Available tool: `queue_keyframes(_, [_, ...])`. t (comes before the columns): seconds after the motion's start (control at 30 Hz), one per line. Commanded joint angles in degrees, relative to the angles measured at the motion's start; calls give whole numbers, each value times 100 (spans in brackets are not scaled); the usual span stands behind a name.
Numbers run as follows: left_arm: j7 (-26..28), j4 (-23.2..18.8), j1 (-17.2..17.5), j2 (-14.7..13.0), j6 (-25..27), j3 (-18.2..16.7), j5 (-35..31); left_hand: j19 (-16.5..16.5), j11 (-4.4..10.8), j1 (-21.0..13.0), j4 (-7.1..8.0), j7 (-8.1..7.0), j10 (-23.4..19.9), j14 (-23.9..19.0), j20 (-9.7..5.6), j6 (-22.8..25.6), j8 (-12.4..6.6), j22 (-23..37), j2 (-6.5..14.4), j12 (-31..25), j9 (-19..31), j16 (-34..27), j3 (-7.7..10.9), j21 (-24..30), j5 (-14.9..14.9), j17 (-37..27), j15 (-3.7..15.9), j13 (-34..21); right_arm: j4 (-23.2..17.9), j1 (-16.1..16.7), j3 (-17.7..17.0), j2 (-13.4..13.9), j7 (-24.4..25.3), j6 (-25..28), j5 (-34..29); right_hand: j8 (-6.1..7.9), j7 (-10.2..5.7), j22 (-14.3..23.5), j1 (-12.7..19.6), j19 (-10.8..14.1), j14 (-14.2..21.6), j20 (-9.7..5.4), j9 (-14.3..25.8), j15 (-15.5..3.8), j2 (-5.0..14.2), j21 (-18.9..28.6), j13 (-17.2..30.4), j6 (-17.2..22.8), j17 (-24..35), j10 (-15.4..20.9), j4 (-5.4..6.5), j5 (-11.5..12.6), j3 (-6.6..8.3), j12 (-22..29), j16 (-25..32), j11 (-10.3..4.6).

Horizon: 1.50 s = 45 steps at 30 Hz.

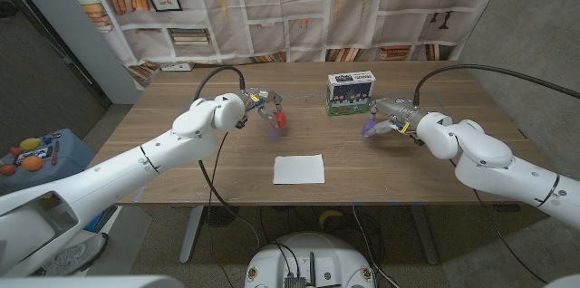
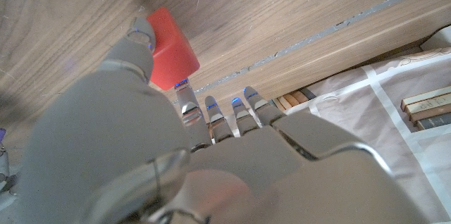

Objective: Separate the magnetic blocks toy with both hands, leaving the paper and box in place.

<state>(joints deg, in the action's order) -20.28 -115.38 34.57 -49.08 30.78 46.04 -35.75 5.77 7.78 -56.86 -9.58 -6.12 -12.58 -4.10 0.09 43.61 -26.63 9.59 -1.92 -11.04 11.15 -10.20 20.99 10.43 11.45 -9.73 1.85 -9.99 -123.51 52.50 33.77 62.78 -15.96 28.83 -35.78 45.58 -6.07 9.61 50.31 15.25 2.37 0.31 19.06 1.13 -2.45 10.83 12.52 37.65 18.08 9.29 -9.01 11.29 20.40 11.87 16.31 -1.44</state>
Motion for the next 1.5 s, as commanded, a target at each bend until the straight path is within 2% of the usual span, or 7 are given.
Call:
queue_keyframes(0.03, [-130,90,99,105,-30,13,-327,37,-16,92,37,58,-19,-40,24,1519,-128,21,177,-21,112,-38,-9,49,8,-18,13,-22,20,-146,292,-137,-397,199,-662,63,-443,7,325,58,37,31,119,-4,234,51,14,411,3,-18,-45,29,10,-17,18,5])
queue_keyframes(0.5, [-249,180,137,203,-91,46,-569,33,-35,120,48,39,12,-36,36,1455,-91,22,215,-7,110,-31,-19,46,15,-18,7,-24,141,-235,537,-452,-839,385,-1293,74,-431,8,358,155,172,21,106,-27,234,67,12,361,0,16,-39,23,-6,1,62,-7])
queue_keyframes(1.0, [-442,123,202,256,32,66,-844,32,-46,155,51,35,33,-61,42,1308,-20,23,254,0,108,-32,-33,45,24,-18,2,-25,340,-337,634,-698,-1316,416,-1472,88,-401,9,377,209,200,17,86,-30,243,66,10,323,2,10,-28,20,-24,2,65,-1])
queue_keyframes(1.5, [-597,-20,343,248,140,27,-1081,26,-73,208,42,10,83,-62,45,1021,106,23,234,10,108,-27,-72,43,19,-19,-4,-30,339,-348,649,-755,-1480,466,-1614,12,-273,12,325,244,199,21,21,-20,193,53,10,83,5,-61,-4,11,-88,-18,51,70])
